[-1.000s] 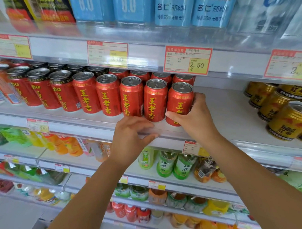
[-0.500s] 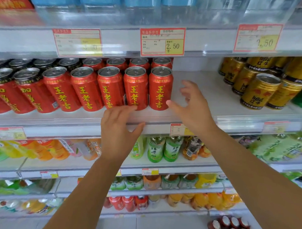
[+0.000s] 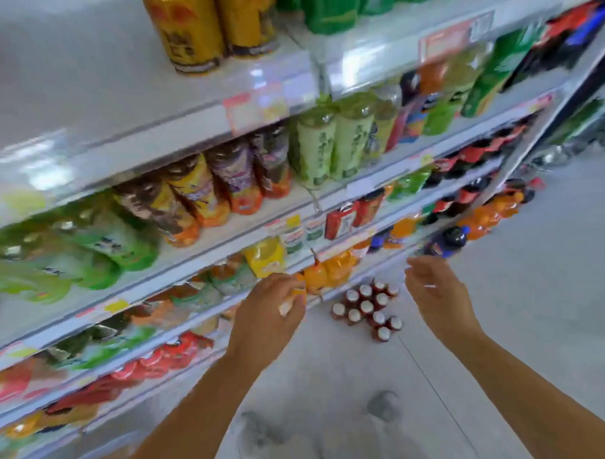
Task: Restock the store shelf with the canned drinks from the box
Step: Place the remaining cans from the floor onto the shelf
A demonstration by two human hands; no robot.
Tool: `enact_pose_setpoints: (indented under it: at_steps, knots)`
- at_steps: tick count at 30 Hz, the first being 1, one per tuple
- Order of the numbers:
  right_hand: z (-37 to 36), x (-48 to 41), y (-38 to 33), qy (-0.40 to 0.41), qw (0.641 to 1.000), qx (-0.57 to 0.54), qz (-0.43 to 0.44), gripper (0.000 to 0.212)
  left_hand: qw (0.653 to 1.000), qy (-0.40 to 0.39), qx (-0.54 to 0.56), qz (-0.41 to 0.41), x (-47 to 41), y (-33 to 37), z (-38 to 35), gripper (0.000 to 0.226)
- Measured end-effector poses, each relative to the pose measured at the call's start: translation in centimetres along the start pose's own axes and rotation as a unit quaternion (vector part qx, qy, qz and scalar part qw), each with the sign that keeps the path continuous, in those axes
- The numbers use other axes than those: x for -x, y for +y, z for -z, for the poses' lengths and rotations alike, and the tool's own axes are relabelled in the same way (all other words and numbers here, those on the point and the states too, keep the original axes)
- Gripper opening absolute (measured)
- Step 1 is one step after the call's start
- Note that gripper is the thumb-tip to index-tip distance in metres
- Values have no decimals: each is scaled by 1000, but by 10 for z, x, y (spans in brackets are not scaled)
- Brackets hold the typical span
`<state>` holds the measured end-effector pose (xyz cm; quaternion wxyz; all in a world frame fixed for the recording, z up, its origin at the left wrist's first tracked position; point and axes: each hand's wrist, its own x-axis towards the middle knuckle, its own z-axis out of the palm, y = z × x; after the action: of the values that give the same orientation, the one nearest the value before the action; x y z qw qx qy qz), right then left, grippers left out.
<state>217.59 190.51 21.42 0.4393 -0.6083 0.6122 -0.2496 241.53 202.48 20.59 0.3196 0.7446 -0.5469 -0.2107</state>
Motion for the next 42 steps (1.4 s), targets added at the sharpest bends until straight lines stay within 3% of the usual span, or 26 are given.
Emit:
enact_pose_setpoints:
  at_steps: [8, 13, 17, 25, 29, 32, 35, 38, 42]
  knots:
    - [45, -63, 186, -31, 977, 73, -199, 21, 964, -200, -12, 173, -15, -21, -212, 31]
    - [12, -99, 297, -47, 945, 92, -309, 27, 919, -301, -59, 250, -16, -79, -310, 35]
    - [-35, -127, 397, -65, 930, 109, -345, 30, 896, -339, -77, 275, -33, -142, -402, 38]
    - [-163, -182, 580, -115, 915, 130, -365, 42, 917, -306, -95, 238, -91, -292, -578, 42]
    - [-223, -205, 639, -108, 923, 105, -355, 64, 943, -242, -207, 94, -109, -355, -629, 56]
    - [-253, -215, 664, -84, 933, 73, -341, 76, 937, -222, -270, -7, -112, -386, -650, 74]
    - [-275, -220, 678, -21, 941, 52, -333, 82, 923, -212, -319, -28, -113, -403, -667, 86]
    - [-284, -223, 681, 19, 939, 59, -339, 74, 923, -193, -332, -25, -121, -405, -675, 73]
    - [-267, -217, 662, 15, 934, 80, -348, 59, 936, -202, -287, -15, -121, -391, -656, 63]
